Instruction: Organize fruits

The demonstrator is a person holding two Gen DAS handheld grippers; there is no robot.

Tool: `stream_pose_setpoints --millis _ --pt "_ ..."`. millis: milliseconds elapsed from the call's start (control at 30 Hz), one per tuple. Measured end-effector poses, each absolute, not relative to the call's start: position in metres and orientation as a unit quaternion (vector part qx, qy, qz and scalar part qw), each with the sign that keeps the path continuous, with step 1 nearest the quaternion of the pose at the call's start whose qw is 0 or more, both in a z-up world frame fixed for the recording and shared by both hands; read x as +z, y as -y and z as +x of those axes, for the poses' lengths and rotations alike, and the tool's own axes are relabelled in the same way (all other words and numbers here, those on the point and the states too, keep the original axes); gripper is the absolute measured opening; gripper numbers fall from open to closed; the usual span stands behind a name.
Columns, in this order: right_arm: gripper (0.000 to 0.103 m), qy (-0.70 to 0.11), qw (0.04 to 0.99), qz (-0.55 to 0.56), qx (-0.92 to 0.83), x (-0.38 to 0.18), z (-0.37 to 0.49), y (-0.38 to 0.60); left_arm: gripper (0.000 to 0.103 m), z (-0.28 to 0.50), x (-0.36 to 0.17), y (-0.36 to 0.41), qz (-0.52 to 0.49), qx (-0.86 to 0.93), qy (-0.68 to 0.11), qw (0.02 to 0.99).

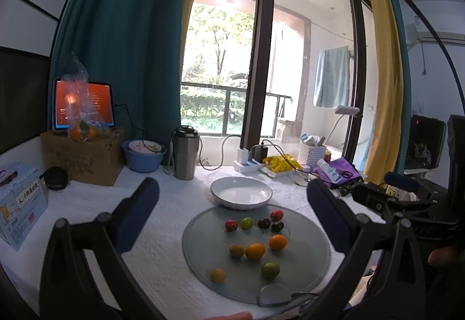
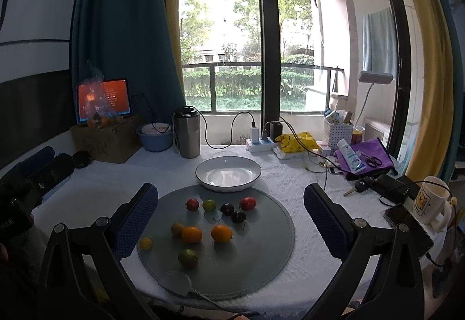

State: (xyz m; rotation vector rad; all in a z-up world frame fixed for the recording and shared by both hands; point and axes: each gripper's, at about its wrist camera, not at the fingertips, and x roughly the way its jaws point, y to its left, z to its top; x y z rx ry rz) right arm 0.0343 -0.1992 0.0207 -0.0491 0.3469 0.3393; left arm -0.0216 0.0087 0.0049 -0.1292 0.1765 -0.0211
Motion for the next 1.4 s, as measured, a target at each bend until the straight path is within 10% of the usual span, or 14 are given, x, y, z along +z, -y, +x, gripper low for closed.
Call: stream_pose_setpoints --millis 1400 --pt "0.103 -0.183 0.968 -0.028 0.170 0.0148 0.0371 0.1939 0.102 -0.0221 0.0008 -0.0091 -0.060 -0.013 -0.095 0.994"
